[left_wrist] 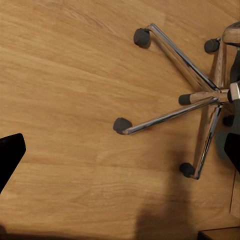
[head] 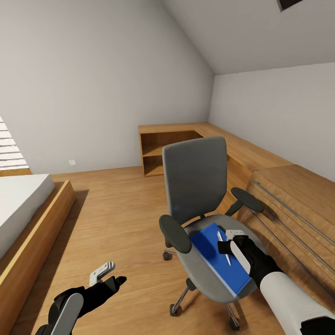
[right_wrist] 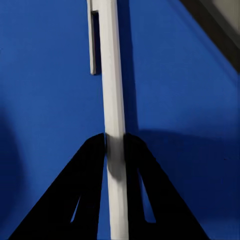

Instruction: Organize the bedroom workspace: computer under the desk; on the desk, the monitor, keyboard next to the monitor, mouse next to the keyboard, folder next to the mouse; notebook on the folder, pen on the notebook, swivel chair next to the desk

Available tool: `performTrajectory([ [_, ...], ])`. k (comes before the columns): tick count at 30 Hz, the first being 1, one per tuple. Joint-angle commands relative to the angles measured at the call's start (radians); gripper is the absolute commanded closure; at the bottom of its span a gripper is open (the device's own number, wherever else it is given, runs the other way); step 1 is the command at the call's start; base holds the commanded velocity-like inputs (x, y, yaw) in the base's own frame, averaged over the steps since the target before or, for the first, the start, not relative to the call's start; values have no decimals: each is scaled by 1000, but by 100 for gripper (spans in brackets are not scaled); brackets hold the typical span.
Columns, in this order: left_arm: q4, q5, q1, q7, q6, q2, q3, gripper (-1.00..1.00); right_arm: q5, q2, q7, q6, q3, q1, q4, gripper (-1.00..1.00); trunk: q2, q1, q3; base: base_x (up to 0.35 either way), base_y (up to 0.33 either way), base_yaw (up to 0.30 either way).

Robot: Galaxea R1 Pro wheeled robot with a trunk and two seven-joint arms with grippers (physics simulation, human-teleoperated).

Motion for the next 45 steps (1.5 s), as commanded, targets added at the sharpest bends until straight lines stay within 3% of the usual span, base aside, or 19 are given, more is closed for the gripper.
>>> performTrajectory([
  [1, -1, 11, -1, 9, 3, 0, 0, -100, -18, -1, -10, 3, 7, 0, -1, 100, 0, 0, -1, 0, 0, 0],
  [17, -1, 11, 0, 9, 4, 0, 0, -100, -18, -2, -10, 3, 7, 0, -2, 100, 0, 0, -1, 0, 0, 0],
  [32, 21, 8, 0, 9, -1, 1, 0, -100, -18, -3, -10, 5, 8, 0, -16, 100, 105, -58, 46, 0, 0, 0],
  [45, 56, 3, 0, 12, -6, 1, -1, -100, -18, -17, -11, 34, 7, 3, -193, 100, 196, -107, 87, 0, 0, 0],
])
